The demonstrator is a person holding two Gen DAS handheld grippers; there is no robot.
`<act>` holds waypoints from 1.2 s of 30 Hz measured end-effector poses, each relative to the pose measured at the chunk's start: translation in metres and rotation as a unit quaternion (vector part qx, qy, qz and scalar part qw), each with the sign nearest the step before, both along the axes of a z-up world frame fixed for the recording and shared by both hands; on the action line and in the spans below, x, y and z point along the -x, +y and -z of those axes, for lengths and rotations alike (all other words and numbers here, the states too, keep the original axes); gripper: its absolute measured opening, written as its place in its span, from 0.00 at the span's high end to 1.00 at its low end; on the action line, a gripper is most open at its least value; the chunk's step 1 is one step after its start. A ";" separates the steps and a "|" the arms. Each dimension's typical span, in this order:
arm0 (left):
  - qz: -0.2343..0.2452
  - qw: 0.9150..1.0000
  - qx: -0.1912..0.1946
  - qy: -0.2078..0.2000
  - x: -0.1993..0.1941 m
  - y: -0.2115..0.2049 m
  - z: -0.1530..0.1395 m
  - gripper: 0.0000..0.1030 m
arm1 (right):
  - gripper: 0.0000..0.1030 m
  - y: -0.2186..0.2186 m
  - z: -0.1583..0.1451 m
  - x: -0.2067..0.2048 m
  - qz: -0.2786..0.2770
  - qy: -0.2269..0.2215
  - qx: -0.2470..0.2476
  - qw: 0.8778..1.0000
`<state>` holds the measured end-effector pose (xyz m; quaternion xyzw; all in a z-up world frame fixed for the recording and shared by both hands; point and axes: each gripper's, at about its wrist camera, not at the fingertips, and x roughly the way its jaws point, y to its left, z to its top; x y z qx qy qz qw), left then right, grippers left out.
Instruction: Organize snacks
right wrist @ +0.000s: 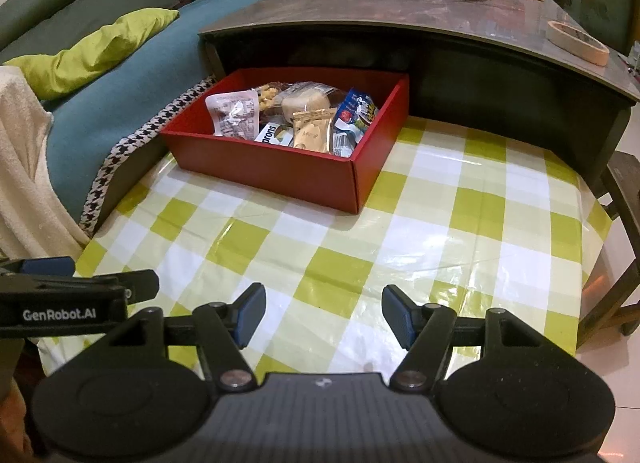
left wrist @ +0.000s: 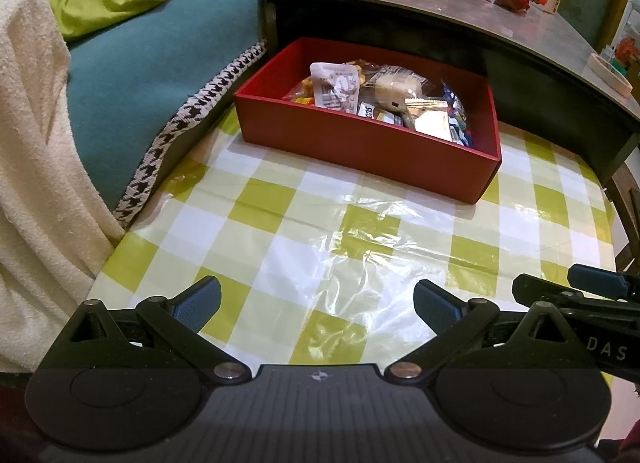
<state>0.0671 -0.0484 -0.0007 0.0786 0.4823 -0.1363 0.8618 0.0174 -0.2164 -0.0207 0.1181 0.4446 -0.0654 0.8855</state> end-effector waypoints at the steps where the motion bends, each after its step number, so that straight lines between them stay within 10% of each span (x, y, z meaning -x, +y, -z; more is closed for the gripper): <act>1: 0.000 1.000 0.000 0.000 0.000 0.000 0.000 0.00 | 0.28 0.000 0.000 0.000 0.000 0.001 0.000 1.000; 36: 0.006 0.999 -0.003 -0.034 0.001 0.001 -0.007 0.00 | 0.28 0.001 0.003 -0.001 -0.002 0.001 -0.002 1.000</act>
